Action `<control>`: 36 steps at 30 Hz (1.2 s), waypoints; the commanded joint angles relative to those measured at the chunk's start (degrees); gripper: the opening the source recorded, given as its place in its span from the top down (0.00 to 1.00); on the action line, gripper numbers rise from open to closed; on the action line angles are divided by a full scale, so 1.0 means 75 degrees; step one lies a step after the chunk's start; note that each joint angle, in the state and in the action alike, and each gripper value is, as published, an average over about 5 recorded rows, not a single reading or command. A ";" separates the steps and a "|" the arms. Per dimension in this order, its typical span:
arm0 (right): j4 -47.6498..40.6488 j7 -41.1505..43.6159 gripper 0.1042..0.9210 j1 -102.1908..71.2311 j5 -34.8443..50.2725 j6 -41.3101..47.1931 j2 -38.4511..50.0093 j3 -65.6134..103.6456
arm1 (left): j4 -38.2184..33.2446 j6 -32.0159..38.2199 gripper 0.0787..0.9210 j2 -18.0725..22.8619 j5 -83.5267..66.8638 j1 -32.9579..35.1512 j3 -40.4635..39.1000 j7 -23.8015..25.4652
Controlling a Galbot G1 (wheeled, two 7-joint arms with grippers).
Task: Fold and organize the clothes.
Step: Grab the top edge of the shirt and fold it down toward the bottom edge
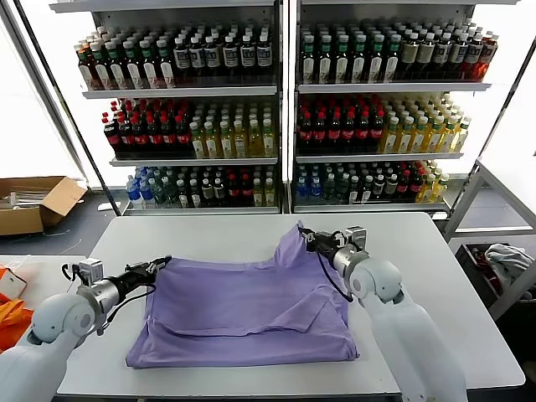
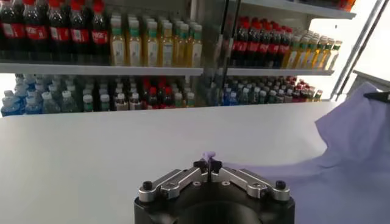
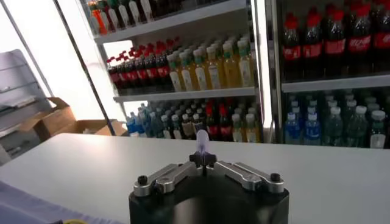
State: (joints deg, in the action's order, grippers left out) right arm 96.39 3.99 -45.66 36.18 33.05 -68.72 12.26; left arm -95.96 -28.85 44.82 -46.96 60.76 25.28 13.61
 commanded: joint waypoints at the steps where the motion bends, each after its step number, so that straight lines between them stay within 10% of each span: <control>1: 0.2315 -0.0183 1.00 -0.2186 0.0281 0.0006 0.0640 0.0651 | -0.1723 0.0109 0.99 -0.0405 -0.0111 0.2542 0.1279 -0.0127; 29: 0.4151 -0.0307 1.00 -0.5917 -0.0280 0.0007 0.0689 0.1596 | -0.2303 -0.0394 0.99 0.0248 0.1256 0.4311 0.2391 0.0298; 36: 0.4269 -0.0189 0.97 -0.5874 -0.0145 -0.0178 0.0643 0.1882 | -0.2687 -0.0376 0.84 0.0501 0.1349 0.4329 0.2811 0.0088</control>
State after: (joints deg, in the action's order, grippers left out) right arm 126.51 1.99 -86.67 34.06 32.72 -63.70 24.51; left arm -113.05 -31.15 46.26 -39.43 90.68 42.58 15.07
